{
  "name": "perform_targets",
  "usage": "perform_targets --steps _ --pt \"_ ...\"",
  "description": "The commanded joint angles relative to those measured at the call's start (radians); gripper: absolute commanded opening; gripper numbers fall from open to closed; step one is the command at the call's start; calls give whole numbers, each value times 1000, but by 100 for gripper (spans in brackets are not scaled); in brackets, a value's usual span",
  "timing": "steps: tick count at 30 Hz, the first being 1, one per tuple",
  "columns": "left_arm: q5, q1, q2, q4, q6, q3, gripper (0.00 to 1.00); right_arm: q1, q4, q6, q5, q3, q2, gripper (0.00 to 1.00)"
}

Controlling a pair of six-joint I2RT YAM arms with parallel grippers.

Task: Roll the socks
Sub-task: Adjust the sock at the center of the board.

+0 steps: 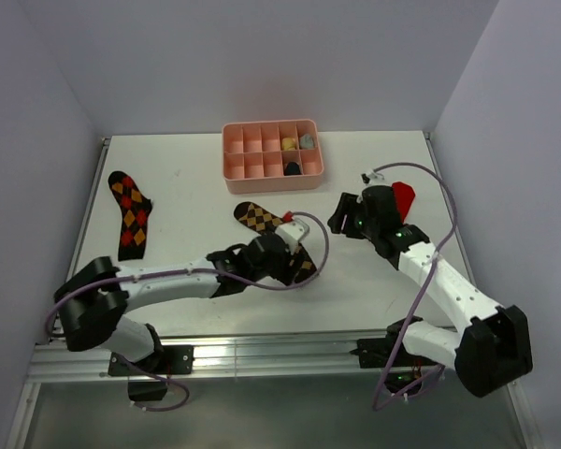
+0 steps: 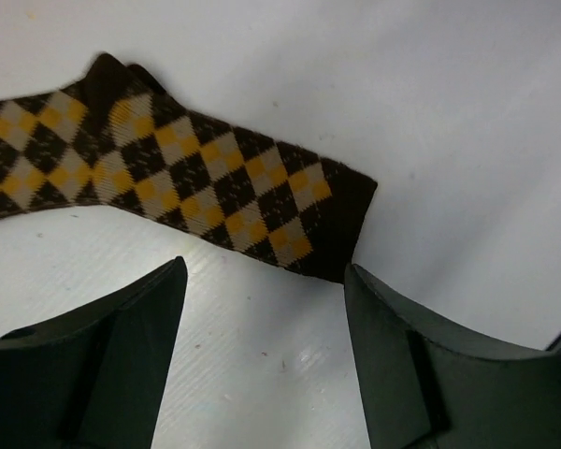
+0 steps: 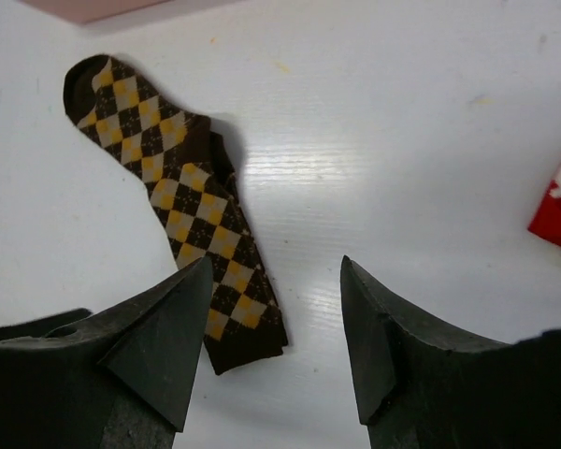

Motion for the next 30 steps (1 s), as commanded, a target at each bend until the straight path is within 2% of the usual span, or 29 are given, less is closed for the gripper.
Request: perform_targets --steps 1,5,10,19,30 --pt "-97 -47 99 121 113 35 73 -48 30 54 27 -51 -78 64" --pt "-39 -83 168 212 153 18 63 -101 40 62 4 -91 -114 64" --pt "-11 -100 228 255 192 21 57 -128 56 75 -19 -130 -132 64" --pt "23 -127 264 237 237 30 54 -188 60 80 -67 -139 -126 64" --pt "41 -130 306 178 324 60 59 -216 70 83 -108 -145 -118 64"
